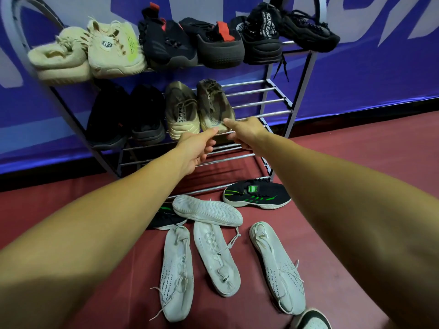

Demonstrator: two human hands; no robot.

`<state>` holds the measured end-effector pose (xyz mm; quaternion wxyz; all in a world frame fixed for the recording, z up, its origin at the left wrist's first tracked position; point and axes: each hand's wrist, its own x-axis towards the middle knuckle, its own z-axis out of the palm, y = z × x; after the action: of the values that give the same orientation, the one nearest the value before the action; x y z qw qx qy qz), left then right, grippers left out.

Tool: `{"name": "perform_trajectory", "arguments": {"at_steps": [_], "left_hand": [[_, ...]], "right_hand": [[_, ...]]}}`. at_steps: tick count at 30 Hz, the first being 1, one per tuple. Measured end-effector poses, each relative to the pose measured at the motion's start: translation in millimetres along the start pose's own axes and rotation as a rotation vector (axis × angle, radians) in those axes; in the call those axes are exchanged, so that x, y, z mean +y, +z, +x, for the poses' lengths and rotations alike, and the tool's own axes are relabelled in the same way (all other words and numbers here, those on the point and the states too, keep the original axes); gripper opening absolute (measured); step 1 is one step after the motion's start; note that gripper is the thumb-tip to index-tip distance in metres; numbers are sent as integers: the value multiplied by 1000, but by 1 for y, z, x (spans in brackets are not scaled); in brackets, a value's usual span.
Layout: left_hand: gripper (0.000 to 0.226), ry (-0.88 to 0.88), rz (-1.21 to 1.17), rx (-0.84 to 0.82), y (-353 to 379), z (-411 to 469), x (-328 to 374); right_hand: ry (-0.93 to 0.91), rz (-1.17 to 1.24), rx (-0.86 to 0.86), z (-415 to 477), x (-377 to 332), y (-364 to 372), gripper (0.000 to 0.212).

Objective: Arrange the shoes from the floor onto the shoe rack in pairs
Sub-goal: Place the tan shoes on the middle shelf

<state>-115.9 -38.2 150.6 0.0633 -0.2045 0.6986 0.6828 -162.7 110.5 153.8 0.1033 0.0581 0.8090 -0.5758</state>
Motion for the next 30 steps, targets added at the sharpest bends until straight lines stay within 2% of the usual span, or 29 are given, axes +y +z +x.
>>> {"name": "perform_trajectory", "arguments": {"at_steps": [5, 9, 15, 25, 30], "left_hand": [[20, 9, 63, -27, -9, -5, -2], [15, 2, 129, -56, -20, -8, -6], [15, 14, 248, -36, -40, -10, -12], [18, 14, 422, -49, -51, -3, -39], [18, 13, 515, -112, -44, 5, -58]], "right_hand": [[-3, -47, -1, -6, 1, 0, 40], [40, -104, -30, -14, 3, 1, 45], [-4, -392, -68, -17, 16, -1, 24], [-3, -584, -186, -9, 31, 26, 28], [11, -603, -261, -1, 37, 46, 24]]}}
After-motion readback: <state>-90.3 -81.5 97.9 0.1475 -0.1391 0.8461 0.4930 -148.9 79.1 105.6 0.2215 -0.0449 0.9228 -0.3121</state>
